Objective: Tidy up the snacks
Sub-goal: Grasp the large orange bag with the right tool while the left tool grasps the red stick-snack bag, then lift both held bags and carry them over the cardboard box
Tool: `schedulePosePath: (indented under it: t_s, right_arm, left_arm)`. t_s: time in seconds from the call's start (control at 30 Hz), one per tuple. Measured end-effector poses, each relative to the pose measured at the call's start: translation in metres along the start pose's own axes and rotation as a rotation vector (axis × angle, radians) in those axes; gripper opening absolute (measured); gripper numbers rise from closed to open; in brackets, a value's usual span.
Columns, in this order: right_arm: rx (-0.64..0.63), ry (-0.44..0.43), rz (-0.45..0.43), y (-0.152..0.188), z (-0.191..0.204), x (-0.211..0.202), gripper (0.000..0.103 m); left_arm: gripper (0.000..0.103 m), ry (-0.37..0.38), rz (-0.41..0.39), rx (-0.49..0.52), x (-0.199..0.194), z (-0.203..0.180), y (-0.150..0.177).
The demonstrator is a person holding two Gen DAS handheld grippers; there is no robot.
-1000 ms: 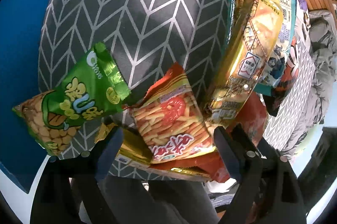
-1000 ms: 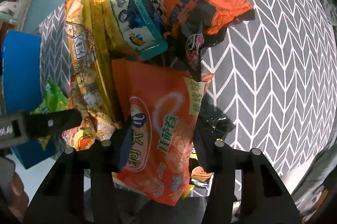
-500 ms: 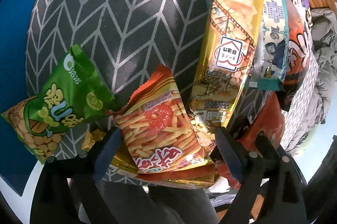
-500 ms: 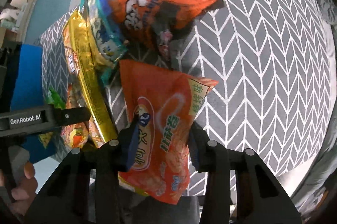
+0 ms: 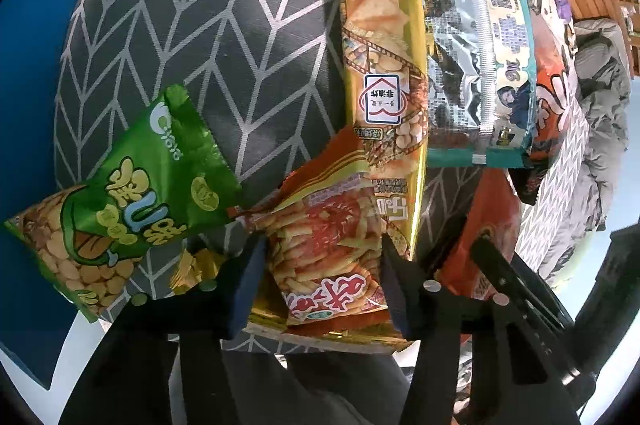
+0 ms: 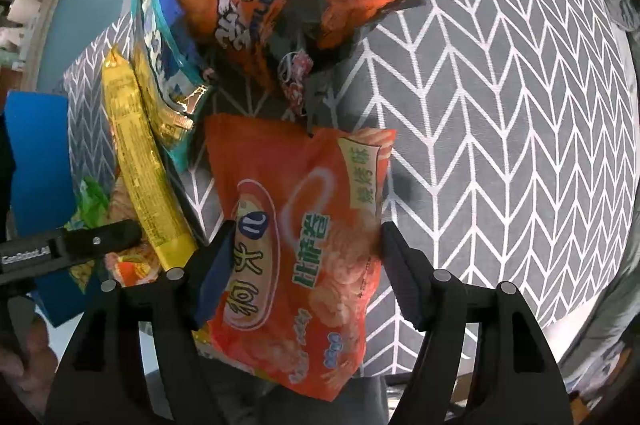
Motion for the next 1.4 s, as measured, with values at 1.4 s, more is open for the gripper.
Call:
schedulePosePath:
  t_s: [1.4]
  right_arm:
    - [-0.227, -0.088, -0.121, 0.016, 0.069, -0.114, 0.034]
  left_arm:
    - [0.04, -0.05, -0.27, 0.295, -0.13, 0.022, 0.02]
Point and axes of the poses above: each gripper's, at about its wrist camera, not at the fingertips, and x roughly the way its jaws point, z to its left, y to its underside, the point moved 5 cm from there along x, roughly the way its jaws point, and after that the axes turned 2 degrees about -y, right-handed, at the moved point
